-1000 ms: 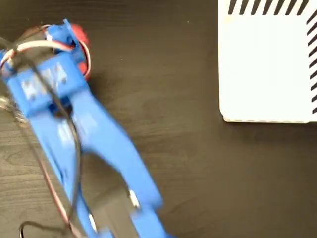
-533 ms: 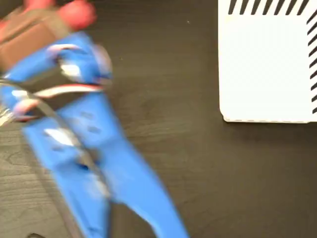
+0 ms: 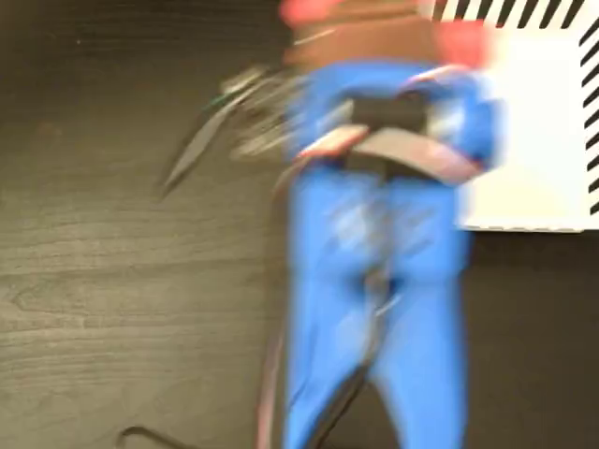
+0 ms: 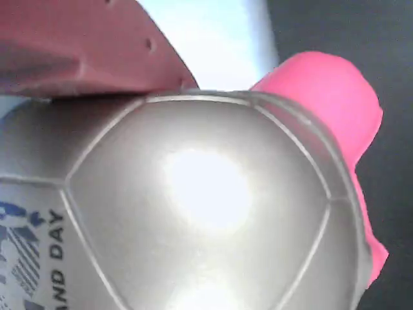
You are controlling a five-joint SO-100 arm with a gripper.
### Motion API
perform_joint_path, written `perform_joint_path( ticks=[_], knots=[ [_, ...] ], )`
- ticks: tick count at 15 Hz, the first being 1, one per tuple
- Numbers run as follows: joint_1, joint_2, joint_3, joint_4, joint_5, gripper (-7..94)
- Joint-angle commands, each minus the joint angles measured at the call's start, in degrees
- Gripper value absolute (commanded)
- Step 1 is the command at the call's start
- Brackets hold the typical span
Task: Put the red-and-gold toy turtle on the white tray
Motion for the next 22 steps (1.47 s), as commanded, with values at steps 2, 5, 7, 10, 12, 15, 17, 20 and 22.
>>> perform_joint_path(
  ticks=[2, 5, 7, 10, 12, 15, 17, 20, 22],
  knots=[
    [6.9, -15.1, -20.5, 1.1, 5.7, 0],
    [8.0, -23.6, -24.6, 1.7, 6.2, 0],
    [9.2, -27.7, -26.4, 3.0, 6.8, 0],
    [11.6, -34.1, -30.1, 3.3, 8.4, 0],
    [12.7, -37.9, -33.1, 3.3, 9.4, 0],
    [12.8, -41.0, -34.0, 3.1, 9.8, 0],
    [12.6, -42.2, -34.5, 3.1, 10.4, 4],
    [12.2, -42.6, -34.5, 3.1, 10.7, 25],
    [12.0, -42.6, -33.9, 3.1, 11.0, 41]
  ],
)
